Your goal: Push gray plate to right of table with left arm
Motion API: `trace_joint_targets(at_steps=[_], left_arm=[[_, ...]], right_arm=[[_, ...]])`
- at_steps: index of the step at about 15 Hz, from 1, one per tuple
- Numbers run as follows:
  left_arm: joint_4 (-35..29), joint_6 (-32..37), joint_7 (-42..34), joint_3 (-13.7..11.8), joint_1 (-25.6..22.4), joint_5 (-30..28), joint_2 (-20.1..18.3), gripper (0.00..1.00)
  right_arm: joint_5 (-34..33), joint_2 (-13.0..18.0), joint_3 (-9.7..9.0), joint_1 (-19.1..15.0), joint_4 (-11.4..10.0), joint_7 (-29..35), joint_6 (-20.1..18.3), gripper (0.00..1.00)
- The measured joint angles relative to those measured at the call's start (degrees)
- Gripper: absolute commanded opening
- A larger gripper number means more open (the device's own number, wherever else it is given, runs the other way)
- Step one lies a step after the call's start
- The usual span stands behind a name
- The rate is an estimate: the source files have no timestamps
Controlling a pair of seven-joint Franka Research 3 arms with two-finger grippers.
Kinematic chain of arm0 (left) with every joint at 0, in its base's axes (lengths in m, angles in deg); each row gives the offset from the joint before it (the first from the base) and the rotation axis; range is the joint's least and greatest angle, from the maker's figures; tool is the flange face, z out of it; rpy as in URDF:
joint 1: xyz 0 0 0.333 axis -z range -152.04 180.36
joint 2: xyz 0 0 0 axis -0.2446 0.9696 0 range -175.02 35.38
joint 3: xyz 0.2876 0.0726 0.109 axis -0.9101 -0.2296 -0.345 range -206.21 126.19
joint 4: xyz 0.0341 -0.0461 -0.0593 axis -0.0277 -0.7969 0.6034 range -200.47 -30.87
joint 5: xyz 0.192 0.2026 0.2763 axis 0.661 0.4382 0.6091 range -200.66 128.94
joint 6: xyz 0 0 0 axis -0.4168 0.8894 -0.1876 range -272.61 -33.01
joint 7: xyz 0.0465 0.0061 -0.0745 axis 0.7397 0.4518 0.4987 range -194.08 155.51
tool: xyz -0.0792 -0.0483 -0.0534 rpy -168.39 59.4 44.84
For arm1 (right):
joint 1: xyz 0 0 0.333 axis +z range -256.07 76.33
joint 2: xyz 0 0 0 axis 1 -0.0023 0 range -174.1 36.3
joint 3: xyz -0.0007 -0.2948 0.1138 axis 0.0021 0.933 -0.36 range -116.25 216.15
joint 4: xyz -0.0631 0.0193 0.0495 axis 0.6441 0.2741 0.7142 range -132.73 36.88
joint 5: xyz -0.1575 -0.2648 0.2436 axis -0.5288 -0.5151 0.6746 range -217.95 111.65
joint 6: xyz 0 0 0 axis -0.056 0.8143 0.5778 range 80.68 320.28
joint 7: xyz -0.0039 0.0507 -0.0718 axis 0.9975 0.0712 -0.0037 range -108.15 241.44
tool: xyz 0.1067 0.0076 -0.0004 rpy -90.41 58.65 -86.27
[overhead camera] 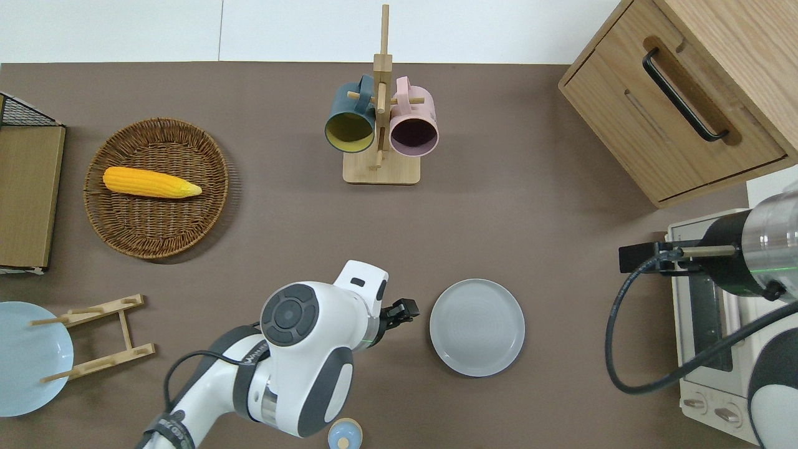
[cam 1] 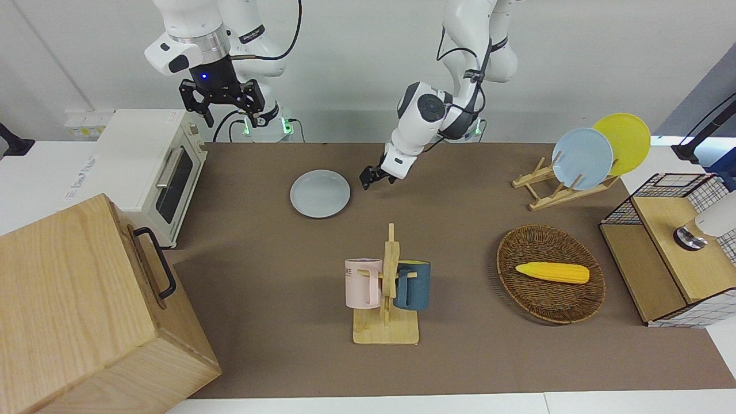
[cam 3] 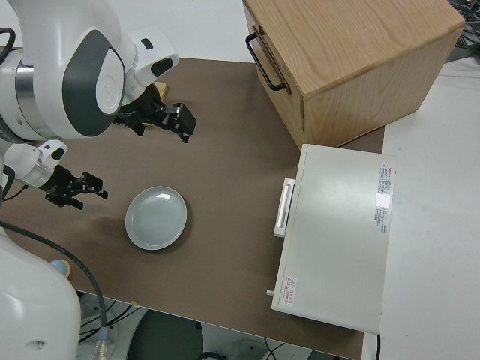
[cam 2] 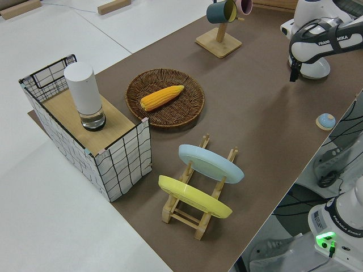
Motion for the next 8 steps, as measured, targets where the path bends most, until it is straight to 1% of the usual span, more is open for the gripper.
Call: trace_joint_targets(at_steps=[2,4,6,8], left_arm=[[3.4,9.3,-3.1,-3.9,-1.3,0.7,-1.8,0.99],[7.3,18.2,-7.4,-8.8,-1.8,1.1,-3.0,0.99],[10.5,23.5,-11.9,-12.7,-2.3,3.0,-3.4,0.99],[12.7,27.1,-16.4,-16.0,-2.9,5.7,-3.4,0.99]], right_arm=[[0.0,0.0,0.00,0.0,0.0,0.0,0.0,0.996],[0.0,0.0,0.00,0.0,0.0,0.0,0.0,0.996],[0.0,0.0,0.00,0.0,0.0,0.0,0.0,0.996],[0.0,0.0,0.00,0.0,0.0,0.0,0.0,0.996]])
